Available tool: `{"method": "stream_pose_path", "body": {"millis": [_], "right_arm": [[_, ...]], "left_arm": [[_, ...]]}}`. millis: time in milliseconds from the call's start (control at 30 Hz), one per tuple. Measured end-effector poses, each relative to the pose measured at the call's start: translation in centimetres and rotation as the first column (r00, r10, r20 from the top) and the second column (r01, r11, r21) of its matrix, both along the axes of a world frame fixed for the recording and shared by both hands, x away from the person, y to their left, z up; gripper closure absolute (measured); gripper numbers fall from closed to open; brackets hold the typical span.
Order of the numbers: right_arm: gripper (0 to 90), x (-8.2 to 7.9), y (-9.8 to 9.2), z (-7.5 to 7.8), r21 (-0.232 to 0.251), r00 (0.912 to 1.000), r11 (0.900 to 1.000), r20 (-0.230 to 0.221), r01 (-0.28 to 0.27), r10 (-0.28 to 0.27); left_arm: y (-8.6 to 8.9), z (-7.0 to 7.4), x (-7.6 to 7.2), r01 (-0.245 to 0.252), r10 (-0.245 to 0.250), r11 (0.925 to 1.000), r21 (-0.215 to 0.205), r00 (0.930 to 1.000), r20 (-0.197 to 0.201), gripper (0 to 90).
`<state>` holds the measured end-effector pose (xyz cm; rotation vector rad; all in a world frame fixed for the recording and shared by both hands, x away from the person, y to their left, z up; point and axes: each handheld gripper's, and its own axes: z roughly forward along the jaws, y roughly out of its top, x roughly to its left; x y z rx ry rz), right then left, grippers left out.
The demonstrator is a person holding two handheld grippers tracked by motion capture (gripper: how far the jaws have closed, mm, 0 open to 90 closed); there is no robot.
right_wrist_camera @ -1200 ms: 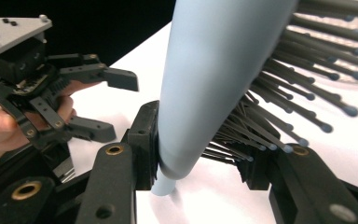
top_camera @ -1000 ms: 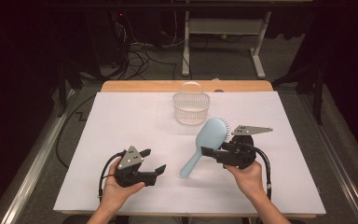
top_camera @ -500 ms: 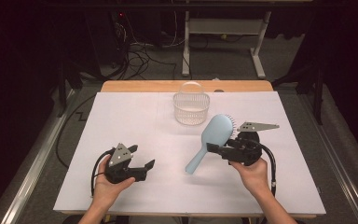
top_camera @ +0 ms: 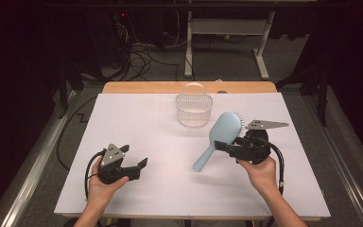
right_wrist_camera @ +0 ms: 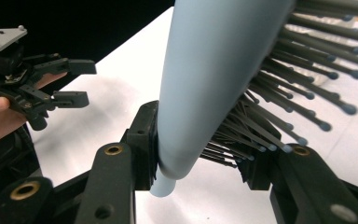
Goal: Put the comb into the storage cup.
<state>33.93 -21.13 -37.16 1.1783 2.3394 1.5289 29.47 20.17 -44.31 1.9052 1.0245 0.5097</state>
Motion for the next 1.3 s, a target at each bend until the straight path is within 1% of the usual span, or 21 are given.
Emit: {"method": "stream_pose_path", "body": {"millis": [67,200,300,433,567,833,1033,1300], "right_arm": [[56.6,0.1,-0.2,0.1,-0.003,1.0000,1.000,0.001,0.009,-0.009],[56.6,0.2,-0.6,0.5,-0.012,0.9997,1.000,0.000,0.023,-0.023],[56.6,0.4,-0.9,0.7,-0.022,0.9995,0.999,0.005,0.033,-0.033],[56.6,0.6,-1.2,1.0,-0.026,0.9988,0.998,0.005,0.049,-0.049],[56.6,0.9,-1.4,0.9,-0.026,0.9981,0.998,0.004,0.062,-0.062],[56.5,1.5,-1.3,1.3,-0.035,0.9974,0.997,0.007,0.072,-0.072],[56.5,2.0,-1.5,1.6,-0.035,0.9966,0.996,0.015,0.082,-0.082],[56.5,2.4,-1.9,2.0,-0.033,0.9952,0.995,0.018,0.096,-0.096]], "left_arm": [[0.4,-0.1,0.0,-0.013,0.013,0.9999,0.000,0.9999,0.005,18.0],[1.4,-0.3,0.2,-0.048,0.049,0.9987,-0.018,0.9986,0.019,18.0],[2.1,-0.5,0.2,-0.068,0.068,0.9976,-0.015,0.9973,0.025,17.9],[3.1,-0.6,0.2,-0.093,0.094,0.9954,-0.024,0.9949,0.037,18.0],[3.7,-0.9,0.3,-0.111,0.112,0.9934,-0.029,0.9932,0.034,18.0],[3.9,-1.7,0.0,-0.119,0.119,0.9926,-0.027,0.9928,0.013,18.0],[4.2,-1.9,-0.2,-0.138,0.139,0.9892,-0.049,0.9903,0.009,18.0],[4.0,-2.2,-0.2,-0.129,0.129,0.9904,-0.051,0.9916,0.005,17.9]]}}
